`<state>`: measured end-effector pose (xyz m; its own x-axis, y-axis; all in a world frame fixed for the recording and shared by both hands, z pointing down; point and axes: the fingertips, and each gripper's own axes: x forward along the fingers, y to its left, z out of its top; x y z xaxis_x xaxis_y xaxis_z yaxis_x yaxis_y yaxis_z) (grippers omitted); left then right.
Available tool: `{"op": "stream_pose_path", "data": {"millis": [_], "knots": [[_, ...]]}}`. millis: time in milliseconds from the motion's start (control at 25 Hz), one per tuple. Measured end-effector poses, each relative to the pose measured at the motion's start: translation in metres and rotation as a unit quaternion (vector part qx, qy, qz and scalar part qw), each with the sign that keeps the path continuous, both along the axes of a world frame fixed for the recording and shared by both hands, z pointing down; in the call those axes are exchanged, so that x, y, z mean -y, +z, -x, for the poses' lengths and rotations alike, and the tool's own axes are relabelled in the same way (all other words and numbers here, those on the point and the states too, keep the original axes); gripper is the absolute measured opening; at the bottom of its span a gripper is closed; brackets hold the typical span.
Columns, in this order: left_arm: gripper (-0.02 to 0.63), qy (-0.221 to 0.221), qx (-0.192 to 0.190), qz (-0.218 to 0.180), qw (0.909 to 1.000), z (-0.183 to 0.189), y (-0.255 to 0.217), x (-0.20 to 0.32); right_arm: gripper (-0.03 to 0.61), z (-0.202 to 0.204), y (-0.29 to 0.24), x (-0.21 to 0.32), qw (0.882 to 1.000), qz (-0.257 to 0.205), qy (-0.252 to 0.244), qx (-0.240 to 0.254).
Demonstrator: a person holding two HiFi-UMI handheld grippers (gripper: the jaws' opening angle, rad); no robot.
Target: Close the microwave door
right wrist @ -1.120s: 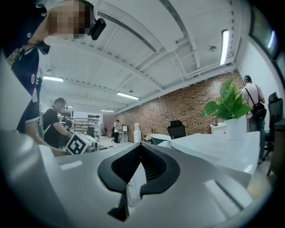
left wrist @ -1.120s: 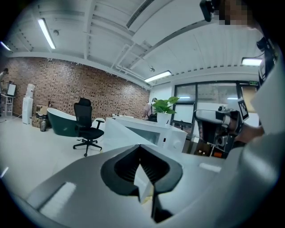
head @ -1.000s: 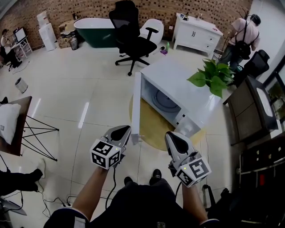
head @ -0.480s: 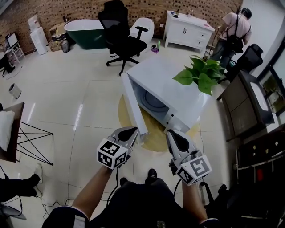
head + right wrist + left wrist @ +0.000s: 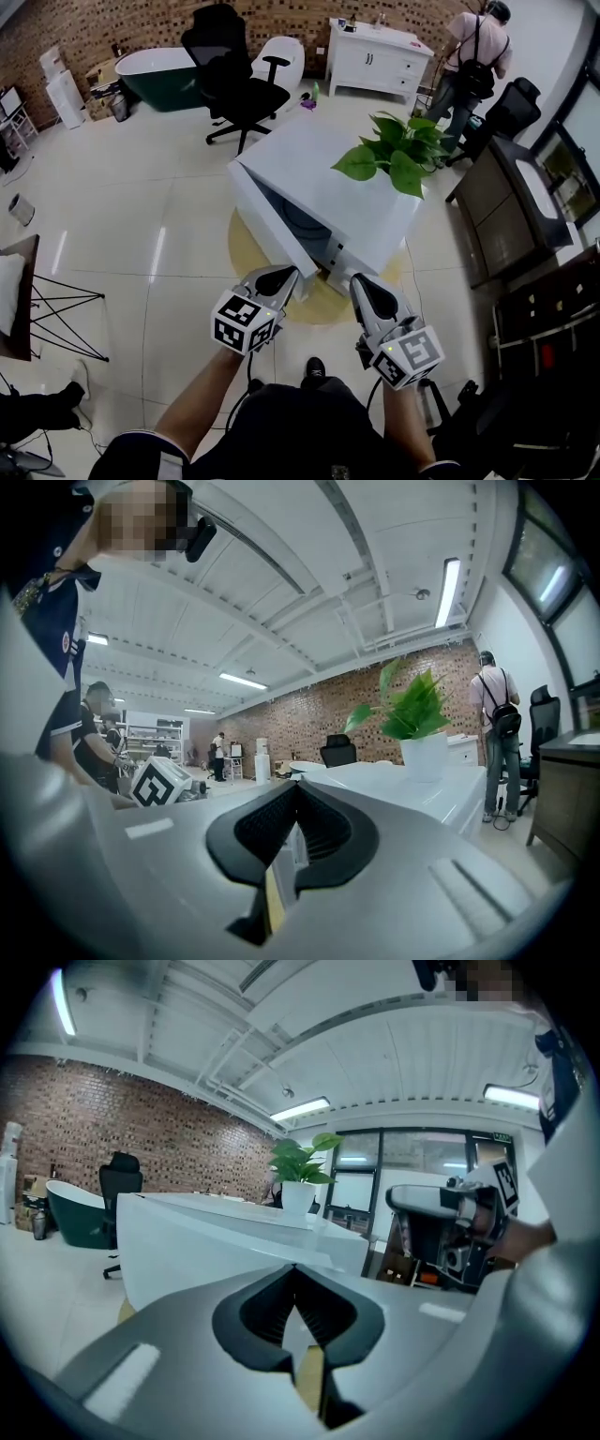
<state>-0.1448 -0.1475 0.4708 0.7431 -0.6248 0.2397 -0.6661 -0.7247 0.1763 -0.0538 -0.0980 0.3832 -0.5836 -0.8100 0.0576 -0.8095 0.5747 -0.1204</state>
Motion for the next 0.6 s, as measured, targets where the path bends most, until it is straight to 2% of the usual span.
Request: {"op": "stream_pose_path", "data": {"millis": [320, 600], "knots": [[0.012, 0.003, 0.016, -0.009, 0.9998, -0.033, 0.002, 0.018, 0.001, -0.032, 0.014, 0.016, 0.999, 0.020, 0.022, -0.014], [0.012, -0.002, 0.028, -0.012, 0.9995, -0.054, 0.003, 0.034, 0.002, -0.045, 0.019, 0.036, 0.999, 0.033, 0.016, -0.020]]}}
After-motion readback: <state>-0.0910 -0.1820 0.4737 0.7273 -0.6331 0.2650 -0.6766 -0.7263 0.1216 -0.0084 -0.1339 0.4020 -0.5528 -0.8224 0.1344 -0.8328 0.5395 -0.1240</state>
